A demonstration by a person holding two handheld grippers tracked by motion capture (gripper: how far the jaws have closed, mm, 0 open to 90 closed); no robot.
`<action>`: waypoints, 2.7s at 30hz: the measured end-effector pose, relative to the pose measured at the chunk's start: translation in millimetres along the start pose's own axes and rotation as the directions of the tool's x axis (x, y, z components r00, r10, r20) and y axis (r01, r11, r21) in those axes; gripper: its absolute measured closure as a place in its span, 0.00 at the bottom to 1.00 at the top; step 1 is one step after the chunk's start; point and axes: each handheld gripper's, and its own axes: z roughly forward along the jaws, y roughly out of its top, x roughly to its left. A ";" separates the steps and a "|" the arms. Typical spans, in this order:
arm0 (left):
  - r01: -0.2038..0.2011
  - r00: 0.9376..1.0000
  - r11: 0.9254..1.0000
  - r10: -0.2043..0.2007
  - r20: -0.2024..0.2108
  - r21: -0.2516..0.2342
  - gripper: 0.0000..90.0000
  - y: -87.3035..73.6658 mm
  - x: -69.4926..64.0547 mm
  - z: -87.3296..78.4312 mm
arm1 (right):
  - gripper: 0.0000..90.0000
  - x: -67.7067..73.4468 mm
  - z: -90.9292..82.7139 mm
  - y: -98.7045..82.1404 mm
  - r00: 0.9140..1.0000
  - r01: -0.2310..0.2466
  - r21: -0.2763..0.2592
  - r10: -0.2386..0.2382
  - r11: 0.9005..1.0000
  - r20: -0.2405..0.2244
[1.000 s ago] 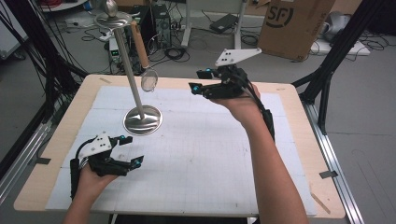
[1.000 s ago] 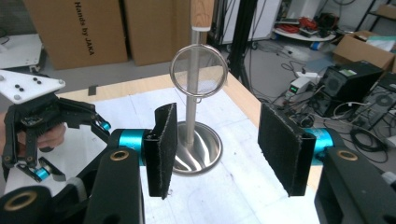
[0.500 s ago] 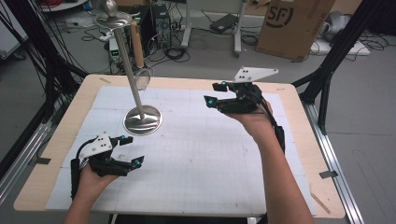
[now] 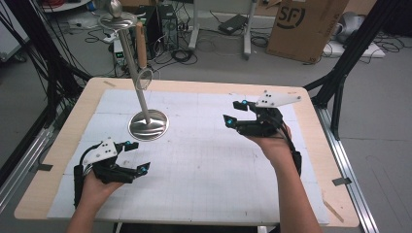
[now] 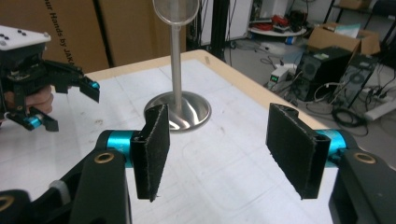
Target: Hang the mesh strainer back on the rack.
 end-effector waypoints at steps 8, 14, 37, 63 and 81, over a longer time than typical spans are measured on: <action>-0.005 1.000 1.000 0.005 -0.002 0.003 0.17 -0.1 0.0 0.1 | 0.41 6.8 -9.6 -22.0 1.000 -0.005 -0.008 0.005 1.000 0.017; -0.001 1.000 1.000 0.001 0.002 0.004 0.17 -0.6 -0.9 1.4 | 0.40 8.9 -16.6 -38.9 0.999 -0.020 0.005 0.020 1.000 0.034; -0.005 1.000 1.000 0.005 0.003 0.009 0.17 -0.6 -1.3 1.6 | 0.36 14.0 -39.2 -91.8 0.995 -0.060 -0.004 0.060 0.998 0.081; -0.010 1.000 1.000 0.010 0.003 -0.008 0.17 2.7 -3.7 3.6 | 0.29 20.1 -39.5 -119.7 0.991 -0.122 0.033 0.120 0.992 0.064; -0.014 1.000 1.000 0.015 0.004 -0.024 0.17 4.4 -4.5 -0.1 | 0.28 18.3 -39.5 -124.2 0.989 -0.137 0.052 0.134 0.989 0.064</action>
